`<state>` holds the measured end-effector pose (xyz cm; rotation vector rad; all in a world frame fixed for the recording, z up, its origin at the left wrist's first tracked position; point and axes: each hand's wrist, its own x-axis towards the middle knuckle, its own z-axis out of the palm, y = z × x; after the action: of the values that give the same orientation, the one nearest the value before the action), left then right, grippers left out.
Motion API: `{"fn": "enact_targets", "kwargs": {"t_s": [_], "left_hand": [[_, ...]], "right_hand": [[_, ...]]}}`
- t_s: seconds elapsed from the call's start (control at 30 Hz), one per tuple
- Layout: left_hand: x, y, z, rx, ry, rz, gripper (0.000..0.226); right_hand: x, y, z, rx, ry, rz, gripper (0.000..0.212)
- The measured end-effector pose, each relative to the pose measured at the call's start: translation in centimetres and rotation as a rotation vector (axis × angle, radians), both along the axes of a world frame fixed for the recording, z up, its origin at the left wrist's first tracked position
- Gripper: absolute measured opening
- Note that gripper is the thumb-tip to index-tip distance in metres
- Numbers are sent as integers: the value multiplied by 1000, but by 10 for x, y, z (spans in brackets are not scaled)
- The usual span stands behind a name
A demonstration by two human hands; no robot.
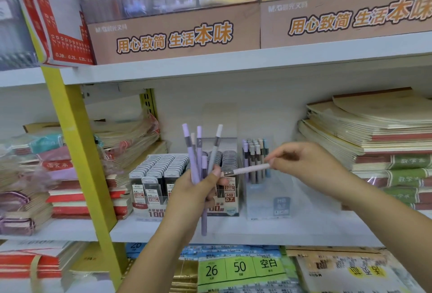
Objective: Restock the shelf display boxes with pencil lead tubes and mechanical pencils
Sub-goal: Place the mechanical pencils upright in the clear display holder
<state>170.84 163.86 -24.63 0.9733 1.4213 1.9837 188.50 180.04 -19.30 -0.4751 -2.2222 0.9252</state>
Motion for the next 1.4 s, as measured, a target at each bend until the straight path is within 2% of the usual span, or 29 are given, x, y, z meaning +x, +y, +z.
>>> {"fn": "enact_targets", "kwargs": {"t_s": [0.03,0.1,0.2,0.3,0.37,0.5,0.6,0.67,0.77,0.87,1.03,1.4], "left_hand": [[0,0,3,-10,41,28,20],[1,1,9,-37,123,62,12],[8,6,16,-57,209,60,7],[13,11,19,-63,226,51,7],[15,14,18,-64,203,57,8],[14,16,10,-95,185,82,19],[13,19,6,-121,206,93,27],[13,20,6,-118,215,91,30],[14,22,7,-109,227,85,30],[13,22,6,-106,224,72,26],[11,23,5,-108,230,60,27],[10,21,5,-92,248,75,25]], "right_hand": [[1,-1,3,163,-89,-24,11],[0,-8,12,365,-171,-14,14],[-14,-21,16,415,-205,91,24],[-19,-21,14,356,-187,165,22],[-14,-10,20,247,-57,124,22],[-6,18,31,-123,258,92,15],[-14,31,28,-178,331,58,20],[-22,37,20,-71,300,32,30],[-32,43,4,197,209,-54,48],[-39,47,-8,336,152,-102,46],[-45,50,-19,435,79,-163,38],[-51,47,-21,455,95,-232,32]]}}
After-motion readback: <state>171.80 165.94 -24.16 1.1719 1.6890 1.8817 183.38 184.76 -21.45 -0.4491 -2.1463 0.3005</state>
